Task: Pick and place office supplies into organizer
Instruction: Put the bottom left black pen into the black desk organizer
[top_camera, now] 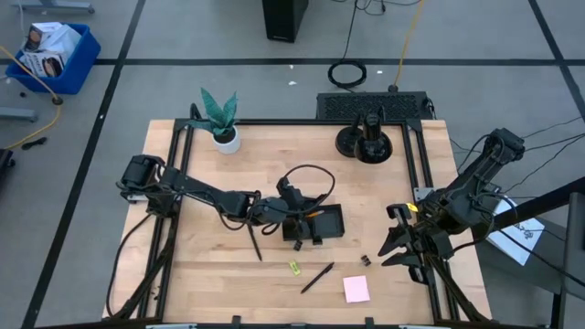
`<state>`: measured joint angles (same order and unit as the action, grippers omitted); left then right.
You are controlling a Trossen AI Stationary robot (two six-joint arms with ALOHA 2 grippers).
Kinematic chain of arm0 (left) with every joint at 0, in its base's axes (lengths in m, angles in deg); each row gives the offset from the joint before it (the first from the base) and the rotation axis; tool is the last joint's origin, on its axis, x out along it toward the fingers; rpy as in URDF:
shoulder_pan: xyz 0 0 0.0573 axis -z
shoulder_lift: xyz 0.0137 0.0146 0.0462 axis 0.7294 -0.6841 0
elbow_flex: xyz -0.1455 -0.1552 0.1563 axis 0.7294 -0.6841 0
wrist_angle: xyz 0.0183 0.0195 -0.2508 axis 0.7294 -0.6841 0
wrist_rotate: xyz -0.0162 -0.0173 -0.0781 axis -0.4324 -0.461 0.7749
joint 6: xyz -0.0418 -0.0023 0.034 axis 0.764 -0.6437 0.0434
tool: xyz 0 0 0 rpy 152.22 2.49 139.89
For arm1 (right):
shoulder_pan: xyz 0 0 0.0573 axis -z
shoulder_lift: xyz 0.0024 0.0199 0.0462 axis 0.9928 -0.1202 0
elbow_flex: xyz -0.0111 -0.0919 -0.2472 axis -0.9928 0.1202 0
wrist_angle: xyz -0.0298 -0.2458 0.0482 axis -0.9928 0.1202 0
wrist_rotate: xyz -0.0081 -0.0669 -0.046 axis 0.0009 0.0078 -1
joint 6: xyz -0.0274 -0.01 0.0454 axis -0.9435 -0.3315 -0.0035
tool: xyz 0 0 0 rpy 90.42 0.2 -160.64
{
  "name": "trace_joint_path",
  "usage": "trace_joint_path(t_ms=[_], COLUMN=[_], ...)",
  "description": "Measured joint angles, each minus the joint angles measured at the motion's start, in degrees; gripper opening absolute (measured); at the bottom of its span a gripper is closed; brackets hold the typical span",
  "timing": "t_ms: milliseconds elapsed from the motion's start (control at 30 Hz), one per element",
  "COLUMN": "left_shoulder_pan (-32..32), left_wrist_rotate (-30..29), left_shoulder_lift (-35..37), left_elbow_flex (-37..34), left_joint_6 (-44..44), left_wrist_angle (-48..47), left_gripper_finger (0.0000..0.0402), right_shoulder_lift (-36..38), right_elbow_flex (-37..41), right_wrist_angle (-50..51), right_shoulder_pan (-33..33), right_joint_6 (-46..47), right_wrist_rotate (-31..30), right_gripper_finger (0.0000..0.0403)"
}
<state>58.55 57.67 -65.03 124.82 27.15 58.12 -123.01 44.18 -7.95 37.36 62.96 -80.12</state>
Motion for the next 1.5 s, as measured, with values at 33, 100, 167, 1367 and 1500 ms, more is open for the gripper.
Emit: trace_joint_path(t_ms=[33,100,167,1367,1500], left_shoulder_pan=[-0.13,-0.36,-0.49,-1.06,-1.04], left_wrist_rotate=[0.01,0.0,0.71,4.24,4.41], left_shoulder_lift=[0.0,0.0,0.02,-6.41,-6.45], left_elbow_flex=[0.0,0.0,0.0,-0.33,-0.33], left_joint_6=[-0.26,-0.84,-1.64,2.73,2.73], left_wrist_angle=[0.61,2.05,2.4,-0.77,-1.03], left_gripper_finger=[0.0047,0.0047,0.0047,0.0047,0.0047], right_shoulder_lift=[0.0,0.0,0.0,0.0,0.0], right_elbow_flex=[0.0,0.0,0.0,0.0,0.02], right_wrist_angle=[0.0,-0.02,0.0,0.45,0.87], right_shoulder_pan=[0.0,0.0,0.0,0.0,-0.01], right_joint_6=[0.0,0.0,0.0,0.0,0.0], right_wrist_rotate=[0.0,0.0,0.0,0.0,0.02], right_gripper_finger=[0.0089,0.0089,0.0089,0.0089,0.0089])
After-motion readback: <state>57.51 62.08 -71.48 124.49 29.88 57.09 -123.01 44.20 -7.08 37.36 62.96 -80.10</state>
